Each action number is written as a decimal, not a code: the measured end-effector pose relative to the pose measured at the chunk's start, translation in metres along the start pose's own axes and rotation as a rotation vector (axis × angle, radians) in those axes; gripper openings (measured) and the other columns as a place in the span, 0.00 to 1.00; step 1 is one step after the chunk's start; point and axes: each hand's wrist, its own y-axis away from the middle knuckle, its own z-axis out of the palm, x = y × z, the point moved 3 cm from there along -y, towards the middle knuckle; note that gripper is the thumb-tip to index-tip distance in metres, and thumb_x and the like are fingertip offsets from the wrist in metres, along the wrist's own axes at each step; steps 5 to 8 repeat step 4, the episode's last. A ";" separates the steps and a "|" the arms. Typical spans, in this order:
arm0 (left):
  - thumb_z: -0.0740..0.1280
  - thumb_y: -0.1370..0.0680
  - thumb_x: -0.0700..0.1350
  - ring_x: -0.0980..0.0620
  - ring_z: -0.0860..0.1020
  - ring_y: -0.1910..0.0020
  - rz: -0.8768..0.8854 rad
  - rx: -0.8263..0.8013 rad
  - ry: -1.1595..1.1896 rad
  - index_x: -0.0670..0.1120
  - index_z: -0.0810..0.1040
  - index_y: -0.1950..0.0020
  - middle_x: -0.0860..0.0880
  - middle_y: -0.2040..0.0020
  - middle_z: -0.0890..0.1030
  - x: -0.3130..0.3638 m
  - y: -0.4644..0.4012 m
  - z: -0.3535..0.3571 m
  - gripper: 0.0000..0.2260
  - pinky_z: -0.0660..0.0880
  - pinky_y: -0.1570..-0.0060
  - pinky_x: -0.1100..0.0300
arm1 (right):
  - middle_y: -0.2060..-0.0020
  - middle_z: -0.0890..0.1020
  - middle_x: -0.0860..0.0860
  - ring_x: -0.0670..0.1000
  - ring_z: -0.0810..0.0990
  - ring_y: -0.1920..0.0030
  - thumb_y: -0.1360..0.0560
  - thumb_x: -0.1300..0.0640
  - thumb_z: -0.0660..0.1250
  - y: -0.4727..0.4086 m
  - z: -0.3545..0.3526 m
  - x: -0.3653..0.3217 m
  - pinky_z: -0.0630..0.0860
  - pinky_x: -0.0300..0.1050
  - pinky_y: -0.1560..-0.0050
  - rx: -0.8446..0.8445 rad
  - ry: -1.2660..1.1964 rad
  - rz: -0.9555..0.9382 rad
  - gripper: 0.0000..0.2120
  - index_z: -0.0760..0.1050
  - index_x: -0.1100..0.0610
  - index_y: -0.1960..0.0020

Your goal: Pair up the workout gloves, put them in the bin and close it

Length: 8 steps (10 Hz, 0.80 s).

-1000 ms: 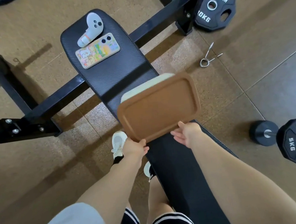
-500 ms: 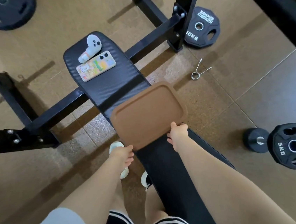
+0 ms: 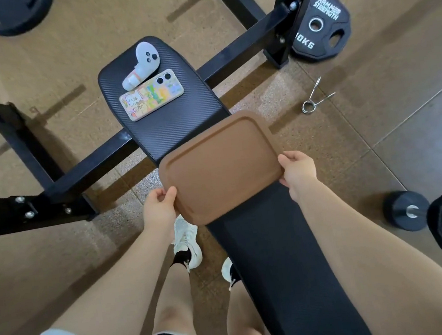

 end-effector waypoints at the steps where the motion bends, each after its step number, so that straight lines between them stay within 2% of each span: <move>1: 0.63 0.22 0.46 0.46 0.78 0.48 -0.001 -0.010 -0.031 0.49 0.72 0.53 0.45 0.46 0.79 0.009 -0.012 -0.003 0.02 0.77 0.43 0.45 | 0.48 0.79 0.53 0.54 0.76 0.51 0.24 0.57 0.63 -0.003 0.007 -0.003 0.74 0.49 0.46 0.065 0.028 -0.036 0.11 0.76 0.56 0.42; 2: 0.63 0.22 0.46 0.44 0.77 0.47 0.019 -0.017 -0.159 0.46 0.71 0.46 0.44 0.43 0.78 0.026 -0.009 -0.003 0.07 0.77 0.49 0.50 | 0.48 0.79 0.56 0.58 0.78 0.47 0.24 0.54 0.63 0.007 0.001 -0.007 0.75 0.54 0.43 0.070 0.171 -0.074 0.13 0.75 0.58 0.42; 3: 0.64 0.24 0.48 0.40 0.75 0.40 0.148 0.020 -0.548 0.43 0.67 0.34 0.40 0.37 0.75 0.045 0.001 -0.008 0.20 0.73 0.41 0.47 | 0.40 0.76 0.56 0.59 0.75 0.41 0.23 0.49 0.60 0.035 -0.009 -0.014 0.71 0.57 0.38 0.032 0.376 -0.191 0.20 0.67 0.59 0.36; 4: 0.64 0.24 0.47 0.43 0.75 0.39 0.359 -0.031 -0.722 0.46 0.66 0.33 0.42 0.34 0.73 0.063 0.030 -0.013 0.20 0.73 0.44 0.51 | 0.40 0.77 0.57 0.58 0.75 0.40 0.23 0.49 0.59 0.075 -0.027 -0.023 0.69 0.55 0.37 0.027 0.573 -0.375 0.21 0.66 0.60 0.35; 8: 0.64 0.24 0.47 0.43 0.75 0.39 0.359 -0.031 -0.722 0.46 0.66 0.33 0.42 0.34 0.73 0.063 0.030 -0.013 0.20 0.73 0.44 0.51 | 0.40 0.77 0.57 0.58 0.75 0.40 0.23 0.49 0.59 0.075 -0.027 -0.023 0.69 0.55 0.37 0.027 0.573 -0.375 0.21 0.66 0.60 0.35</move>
